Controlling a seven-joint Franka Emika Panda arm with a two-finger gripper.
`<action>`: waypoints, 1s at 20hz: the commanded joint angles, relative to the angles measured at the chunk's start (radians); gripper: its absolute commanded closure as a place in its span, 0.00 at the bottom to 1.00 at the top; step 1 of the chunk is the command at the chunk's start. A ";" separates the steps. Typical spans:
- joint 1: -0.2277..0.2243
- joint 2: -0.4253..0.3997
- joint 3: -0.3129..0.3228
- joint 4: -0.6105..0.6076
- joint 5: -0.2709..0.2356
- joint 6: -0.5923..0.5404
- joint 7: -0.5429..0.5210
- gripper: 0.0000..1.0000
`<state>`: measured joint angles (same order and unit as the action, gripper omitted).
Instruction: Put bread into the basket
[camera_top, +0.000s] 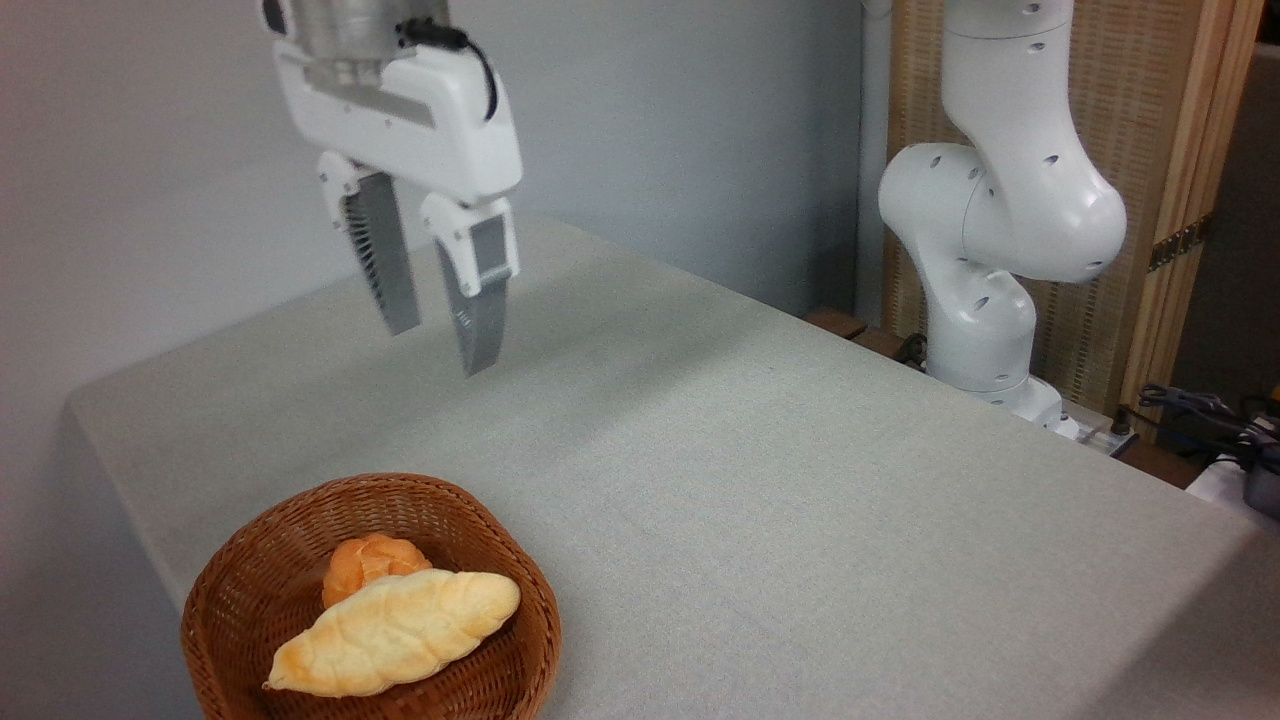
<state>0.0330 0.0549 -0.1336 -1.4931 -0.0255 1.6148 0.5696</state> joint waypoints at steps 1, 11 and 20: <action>-0.016 -0.093 0.018 -0.124 -0.002 -0.018 0.056 0.00; -0.068 -0.098 0.091 -0.141 -0.001 -0.075 0.092 0.00; -0.082 -0.093 0.140 -0.138 -0.010 -0.062 0.099 0.00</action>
<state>-0.0282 -0.0300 -0.0174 -1.6245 -0.0255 1.5541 0.6570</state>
